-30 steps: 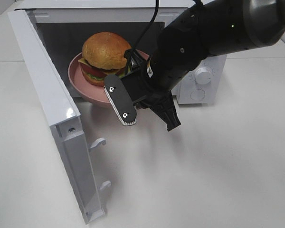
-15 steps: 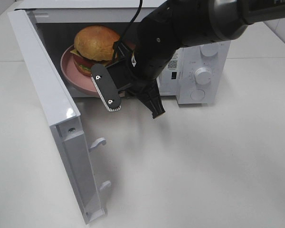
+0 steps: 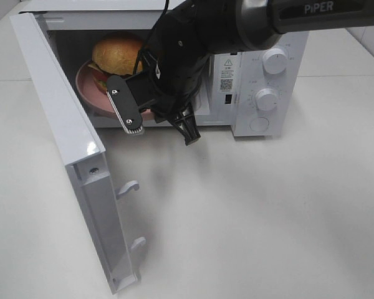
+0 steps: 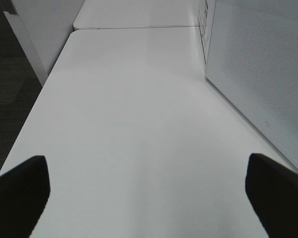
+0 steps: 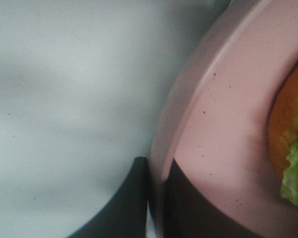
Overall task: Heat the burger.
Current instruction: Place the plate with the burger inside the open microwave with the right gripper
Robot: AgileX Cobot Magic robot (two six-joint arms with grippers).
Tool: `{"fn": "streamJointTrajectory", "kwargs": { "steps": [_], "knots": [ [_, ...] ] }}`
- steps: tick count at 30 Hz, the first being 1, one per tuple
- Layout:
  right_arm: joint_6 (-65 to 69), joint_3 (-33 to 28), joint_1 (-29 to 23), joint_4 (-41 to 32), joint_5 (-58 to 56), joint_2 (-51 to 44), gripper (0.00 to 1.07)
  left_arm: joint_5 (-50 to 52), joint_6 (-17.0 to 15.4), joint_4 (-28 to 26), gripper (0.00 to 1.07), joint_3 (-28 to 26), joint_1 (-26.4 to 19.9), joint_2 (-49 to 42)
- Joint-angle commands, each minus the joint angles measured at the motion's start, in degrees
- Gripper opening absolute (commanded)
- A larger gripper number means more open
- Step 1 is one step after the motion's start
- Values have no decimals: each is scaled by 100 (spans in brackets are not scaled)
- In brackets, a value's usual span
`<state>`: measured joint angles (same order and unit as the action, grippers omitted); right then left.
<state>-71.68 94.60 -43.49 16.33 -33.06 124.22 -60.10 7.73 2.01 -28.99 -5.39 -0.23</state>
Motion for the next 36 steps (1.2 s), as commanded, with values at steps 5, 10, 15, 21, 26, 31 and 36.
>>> {"fn": "streamJointTrajectory", "kwargs": {
  "steps": [5,10,15,21,26,31,36],
  "knots": [
    [-40,567,34,-52,-6,229,0,40,-6,11,106,11,6,-115],
    [-34,871,80,-52,0,435,0,40,-6,17,106,11,6,-115],
    [109,1106,143,-52,-23,596,0,40,-6,17,106,11,6,-115],
    [155,1387,212,-23,-103,733,0,40,-6,17,106,11,6,-115],
    [155,1662,275,-23,-126,917,0,40,-6,17,106,11,6,-115],
    [155,1730,338,-17,-97,997,0,40,-6,17,106,11,6,-115],
    [132,1782,407,-17,6,1089,0,40,-6,17,106,11,6,-115]
  ]
}}
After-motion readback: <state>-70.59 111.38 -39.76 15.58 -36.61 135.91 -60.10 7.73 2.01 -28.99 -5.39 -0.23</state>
